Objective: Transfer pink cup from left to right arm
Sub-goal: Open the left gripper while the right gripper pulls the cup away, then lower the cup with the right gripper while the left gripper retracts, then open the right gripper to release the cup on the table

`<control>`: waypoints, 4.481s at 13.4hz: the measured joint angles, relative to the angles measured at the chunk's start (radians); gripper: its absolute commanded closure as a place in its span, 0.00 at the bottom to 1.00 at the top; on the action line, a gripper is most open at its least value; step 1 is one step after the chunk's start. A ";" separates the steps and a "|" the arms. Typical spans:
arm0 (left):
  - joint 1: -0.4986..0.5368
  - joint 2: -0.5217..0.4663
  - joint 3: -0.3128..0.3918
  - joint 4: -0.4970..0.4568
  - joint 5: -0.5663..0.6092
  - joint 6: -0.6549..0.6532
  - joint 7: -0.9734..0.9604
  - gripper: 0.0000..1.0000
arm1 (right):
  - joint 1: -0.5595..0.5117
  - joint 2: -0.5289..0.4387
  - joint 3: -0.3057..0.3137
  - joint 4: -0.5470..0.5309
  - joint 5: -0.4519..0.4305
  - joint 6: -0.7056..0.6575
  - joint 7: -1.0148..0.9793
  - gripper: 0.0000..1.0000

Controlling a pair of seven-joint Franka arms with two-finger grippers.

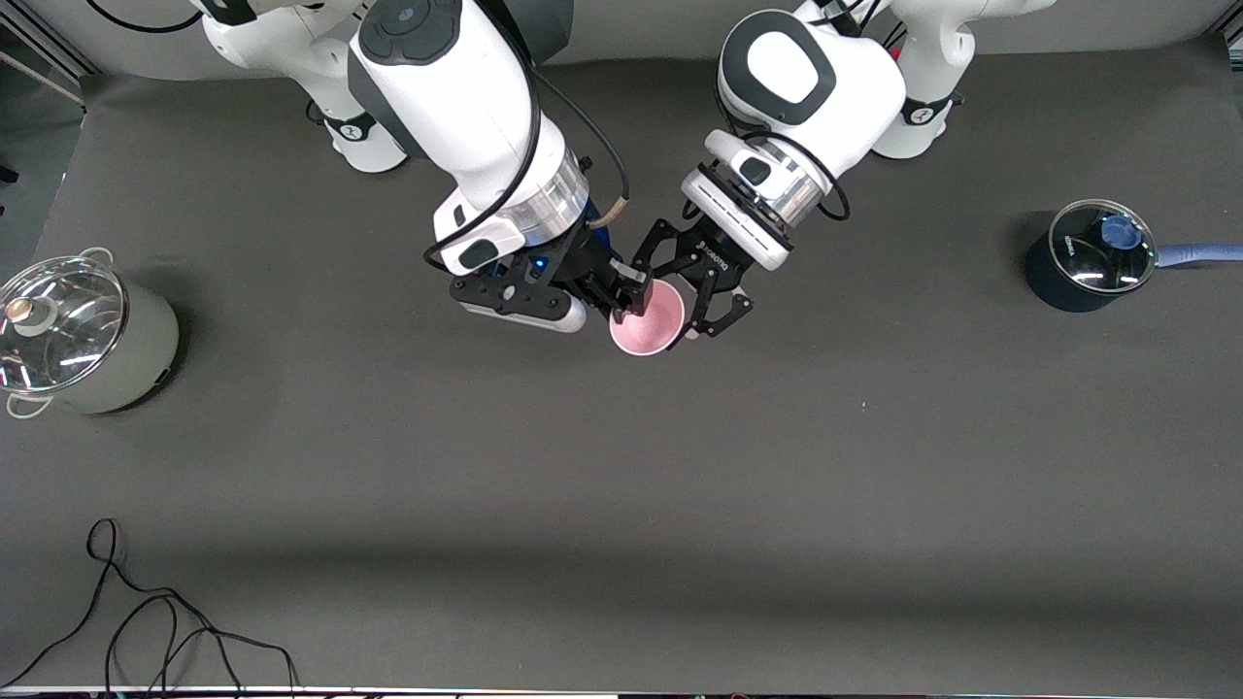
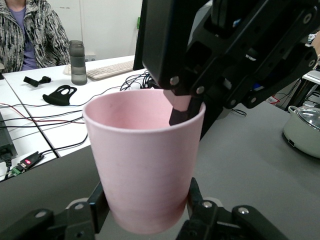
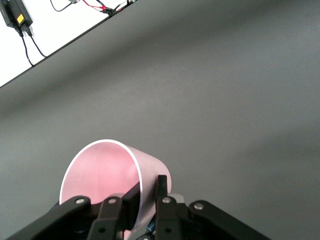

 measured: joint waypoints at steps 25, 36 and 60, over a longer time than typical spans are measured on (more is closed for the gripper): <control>0.626 0.009 0.023 -0.087 0.164 -0.750 -0.017 0.00 | -0.364 -0.225 -0.233 -0.354 -0.008 -0.302 -0.967 1.00; 0.931 0.001 0.017 0.242 1.288 -1.602 -0.956 0.00 | -0.347 -0.289 -0.287 -1.145 -0.007 0.593 -1.077 1.00; 0.772 -0.108 -0.008 0.243 1.963 -1.656 -1.745 0.00 | -0.321 -0.469 -0.286 -0.958 -0.007 0.241 -1.023 0.00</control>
